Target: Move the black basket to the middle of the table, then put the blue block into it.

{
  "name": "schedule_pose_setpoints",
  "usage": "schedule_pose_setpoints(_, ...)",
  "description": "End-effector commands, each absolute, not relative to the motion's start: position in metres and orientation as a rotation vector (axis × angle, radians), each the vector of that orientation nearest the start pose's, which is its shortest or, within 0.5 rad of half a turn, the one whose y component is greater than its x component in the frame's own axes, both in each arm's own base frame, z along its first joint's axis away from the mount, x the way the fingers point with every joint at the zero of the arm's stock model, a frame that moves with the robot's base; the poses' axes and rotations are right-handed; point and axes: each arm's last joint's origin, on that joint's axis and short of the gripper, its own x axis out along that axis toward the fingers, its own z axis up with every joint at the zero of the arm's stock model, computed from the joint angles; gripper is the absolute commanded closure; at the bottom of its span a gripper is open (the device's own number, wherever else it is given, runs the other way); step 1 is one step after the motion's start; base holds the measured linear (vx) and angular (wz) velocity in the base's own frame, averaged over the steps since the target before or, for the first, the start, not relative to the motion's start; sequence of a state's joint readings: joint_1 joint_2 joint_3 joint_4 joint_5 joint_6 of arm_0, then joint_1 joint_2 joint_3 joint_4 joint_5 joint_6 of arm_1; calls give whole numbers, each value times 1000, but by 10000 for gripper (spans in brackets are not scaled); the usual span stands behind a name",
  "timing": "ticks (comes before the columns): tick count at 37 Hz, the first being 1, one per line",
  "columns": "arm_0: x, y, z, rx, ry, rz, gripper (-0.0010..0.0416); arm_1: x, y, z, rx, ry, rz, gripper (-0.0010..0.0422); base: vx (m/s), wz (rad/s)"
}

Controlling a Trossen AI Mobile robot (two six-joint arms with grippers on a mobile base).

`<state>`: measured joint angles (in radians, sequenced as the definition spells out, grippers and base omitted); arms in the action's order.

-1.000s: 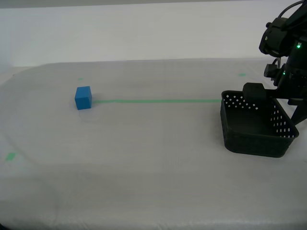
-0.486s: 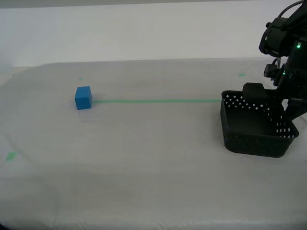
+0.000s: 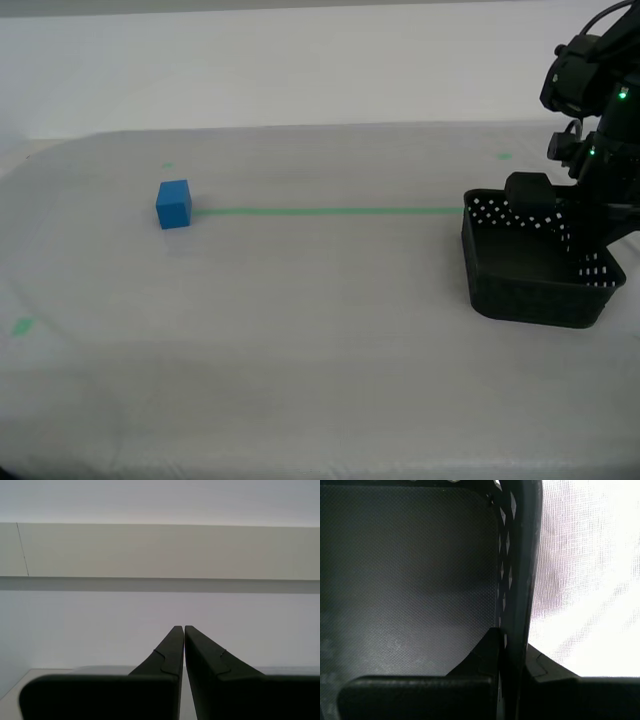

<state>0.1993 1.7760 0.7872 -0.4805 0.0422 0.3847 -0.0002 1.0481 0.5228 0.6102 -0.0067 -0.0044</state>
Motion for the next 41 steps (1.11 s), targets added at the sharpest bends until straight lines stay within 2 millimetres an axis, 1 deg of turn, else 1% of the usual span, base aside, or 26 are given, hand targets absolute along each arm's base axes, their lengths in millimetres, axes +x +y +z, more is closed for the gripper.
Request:
schedule_pose_setpoints(1, 264, 52, 95, 145, 1459, -137, 407, 227, 0, 270, -3, -91, 7, 412, 0, 0)
schedule_pose_setpoints(9, 270, 54, 107, 155, 1435, -126, 407, 227, 0, 270, -3, -91, 6, 412, 0, 0)
schedule_pose_setpoints(18, 280, 56, 130, 150, 1390, -102, 406, 227, 0, 270, -3, -91, 6, 412, 0, 0)
schedule_pose_setpoints(31, 282, 57, 176, 152, 1309, -71, 407, 227, 0, 270, -3, -91, 6, 412, 0, 0)
schedule_pose_setpoints(41, 275, 57, 210, 162, 1249, -50, 406, 227, 0, 270, -3, -91, 6, 412, 0, 0)
